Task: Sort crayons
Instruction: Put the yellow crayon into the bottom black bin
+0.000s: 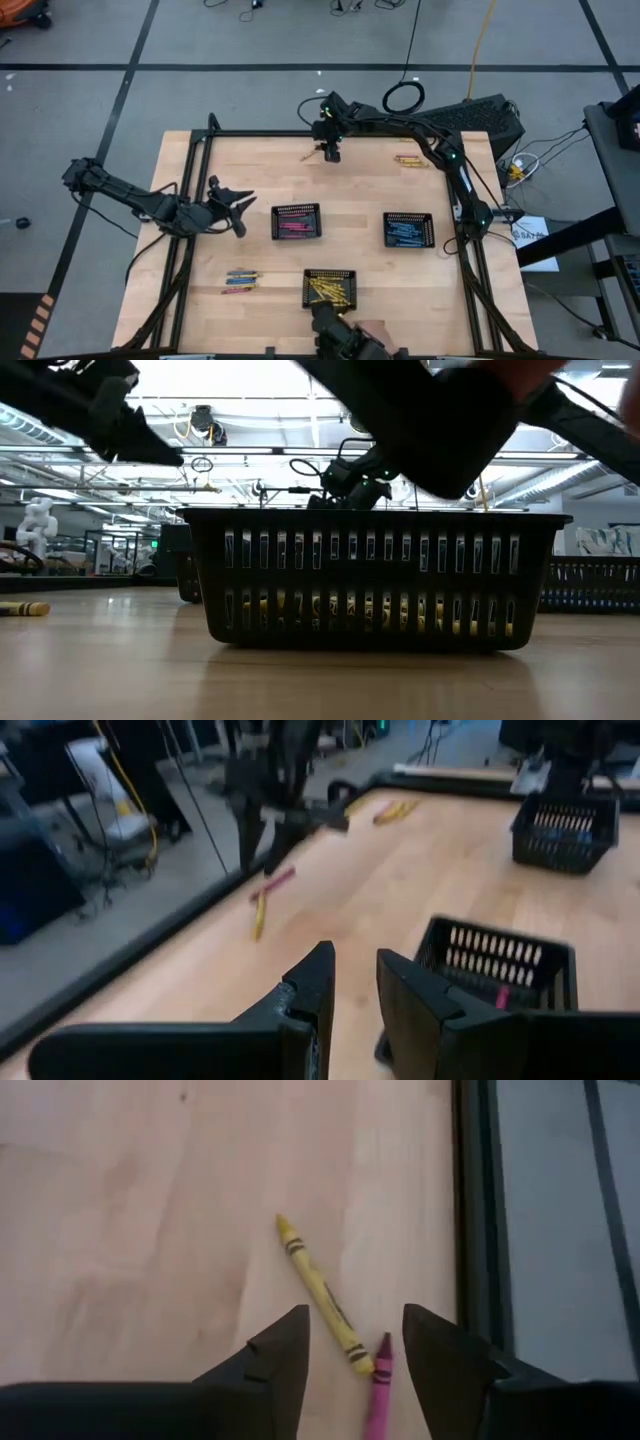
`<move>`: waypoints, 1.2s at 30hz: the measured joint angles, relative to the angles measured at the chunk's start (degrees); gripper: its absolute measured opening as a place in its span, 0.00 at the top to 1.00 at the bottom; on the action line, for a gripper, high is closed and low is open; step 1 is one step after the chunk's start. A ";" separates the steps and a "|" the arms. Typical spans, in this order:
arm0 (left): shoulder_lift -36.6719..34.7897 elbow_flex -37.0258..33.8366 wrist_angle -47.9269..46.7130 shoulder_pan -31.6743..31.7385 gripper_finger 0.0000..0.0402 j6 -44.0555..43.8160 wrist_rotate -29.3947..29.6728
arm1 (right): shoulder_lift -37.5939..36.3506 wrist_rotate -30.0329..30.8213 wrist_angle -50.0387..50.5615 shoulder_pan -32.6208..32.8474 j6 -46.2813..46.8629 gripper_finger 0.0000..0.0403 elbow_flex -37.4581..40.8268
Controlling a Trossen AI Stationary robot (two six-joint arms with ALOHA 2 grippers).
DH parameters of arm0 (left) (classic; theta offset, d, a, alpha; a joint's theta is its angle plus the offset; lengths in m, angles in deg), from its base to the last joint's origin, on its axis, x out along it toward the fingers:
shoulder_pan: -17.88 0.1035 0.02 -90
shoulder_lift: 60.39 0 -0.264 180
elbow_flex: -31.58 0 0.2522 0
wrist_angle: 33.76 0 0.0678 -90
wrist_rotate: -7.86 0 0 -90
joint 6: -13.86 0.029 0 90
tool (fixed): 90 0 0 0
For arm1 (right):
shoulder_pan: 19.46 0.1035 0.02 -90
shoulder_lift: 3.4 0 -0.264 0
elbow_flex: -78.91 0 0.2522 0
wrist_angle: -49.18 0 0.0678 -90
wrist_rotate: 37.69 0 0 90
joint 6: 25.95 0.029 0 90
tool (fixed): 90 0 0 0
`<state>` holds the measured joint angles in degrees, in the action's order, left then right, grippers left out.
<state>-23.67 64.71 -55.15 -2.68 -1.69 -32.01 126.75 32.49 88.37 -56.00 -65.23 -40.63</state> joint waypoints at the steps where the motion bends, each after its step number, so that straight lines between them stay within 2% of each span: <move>1: 0.00 0.00 1.44 0.06 0.79 1.64 0.19 | 0.47 -0.01 0.18 -0.12 -1.13 0.65 -0.36; 7: -0.01 0.01 7.83 2.05 0.79 8.56 0.46 | 2.32 -0.01 0.55 -0.28 -6.38 0.70 -0.73; 14: 0.01 0.02 9.25 7.67 0.79 9.31 0.37 | 3.00 1.28 0.94 -0.36 -8.72 0.79 -0.80; 16: 0.07 0.02 9.34 10.57 0.79 8.38 -0.60 | 1.86 3.58 2.31 -0.28 -5.85 0.82 -0.76; 19: 1.47 0.04 10.08 16.11 0.79 7.93 -4.63 | -2.00 1.63 6.32 -0.28 -0.43 0.88 -0.71; 22: 5.18 0.09 14.31 23.85 0.79 6.87 -10.71 | -7.09 -1.31 9.05 0.17 3.37 0.97 -0.22; 24: 9.31 0.45 17.01 30.08 0.79 6.86 -17.71 | -11.23 -1.35 9.91 1.26 5.95 0.99 2.12; 29: 25.33 4.96 21.22 43.81 0.79 8.60 -34.71 | -25.06 -1.06 3.99 5.42 14.99 1.00 15.59; 33: 39.50 12.37 21.88 50.12 0.78 11.17 -43.70 | -37.05 6.67 -6.75 10.30 24.16 1.00 31.39; 36: 49.00 19.78 18.13 52.69 0.73 13.55 -50.04 | -45.22 13.16 -15.81 14.79 31.50 1.00 43.18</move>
<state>25.33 84.49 -37.02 50.01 11.86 -82.05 81.53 45.65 72.56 -41.21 -33.73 2.54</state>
